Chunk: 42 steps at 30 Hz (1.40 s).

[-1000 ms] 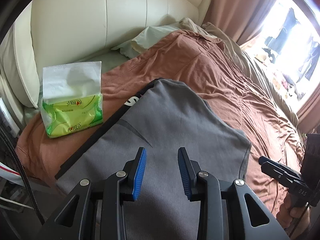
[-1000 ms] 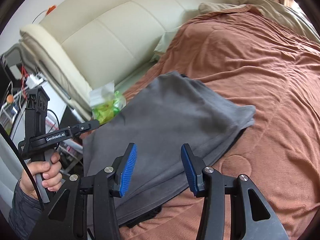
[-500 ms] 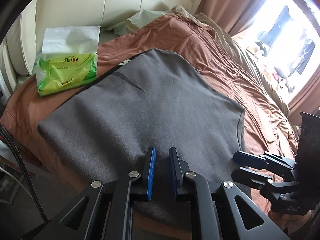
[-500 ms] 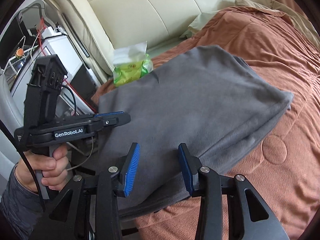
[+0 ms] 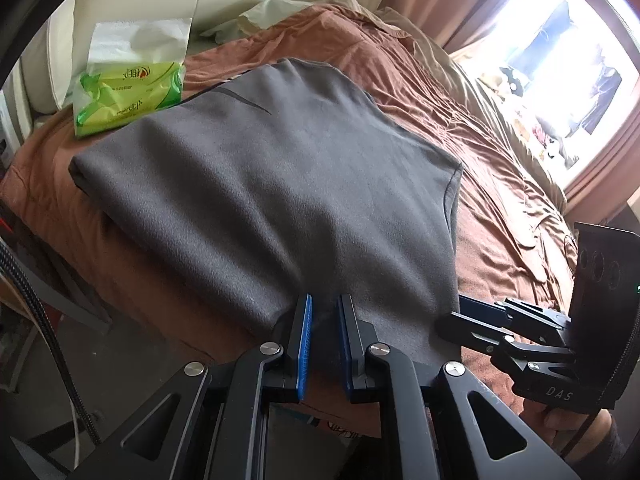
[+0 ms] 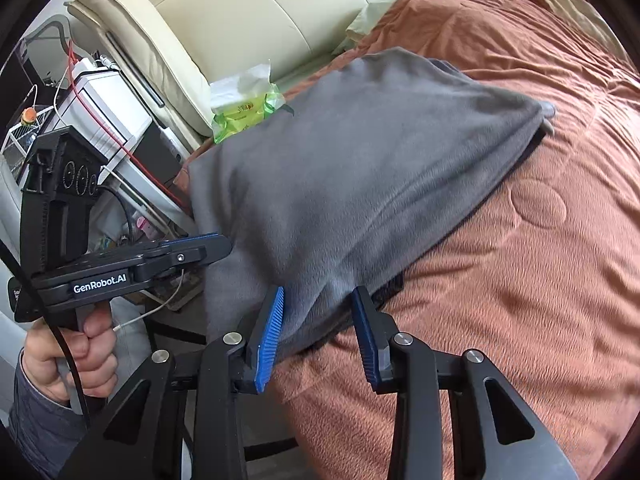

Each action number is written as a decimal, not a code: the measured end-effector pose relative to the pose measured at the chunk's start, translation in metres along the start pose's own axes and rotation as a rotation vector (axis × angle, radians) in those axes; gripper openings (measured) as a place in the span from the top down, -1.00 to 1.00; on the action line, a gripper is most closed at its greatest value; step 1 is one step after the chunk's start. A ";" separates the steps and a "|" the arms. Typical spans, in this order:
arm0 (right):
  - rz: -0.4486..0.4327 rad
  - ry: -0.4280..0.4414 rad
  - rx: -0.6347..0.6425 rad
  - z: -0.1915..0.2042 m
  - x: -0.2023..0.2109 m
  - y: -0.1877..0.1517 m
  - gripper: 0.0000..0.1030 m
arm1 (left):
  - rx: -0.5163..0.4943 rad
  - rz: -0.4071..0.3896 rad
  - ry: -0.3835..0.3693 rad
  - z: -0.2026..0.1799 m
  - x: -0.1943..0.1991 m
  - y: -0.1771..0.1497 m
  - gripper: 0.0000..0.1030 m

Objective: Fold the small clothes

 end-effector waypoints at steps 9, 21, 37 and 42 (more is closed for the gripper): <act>-0.017 0.005 -0.027 -0.004 0.042 -0.025 0.42 | 0.019 -0.005 -0.028 -0.021 0.017 -0.026 0.74; -0.165 -0.076 -0.091 -0.016 0.145 -0.079 0.42 | -0.041 -0.079 -0.052 -0.069 0.061 -0.044 0.73; -0.356 -0.227 -0.208 0.013 0.272 -0.191 -0.54 | -0.184 -0.201 -0.045 -0.145 0.127 -0.099 0.03; -0.398 -0.317 -0.230 0.026 0.304 -0.224 -0.83 | -0.240 -0.255 -0.023 -0.167 0.149 -0.118 -0.42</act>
Point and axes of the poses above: each gripper's, at about its wrist camera, not at the fingertips, and x roughly against the way its jaws point, z to its left, y to its top, the point moved 6 cm from there along -x, roughly the way its jaws point, and after that the axes turned 7 degrees about z, right-handed, at the moved point
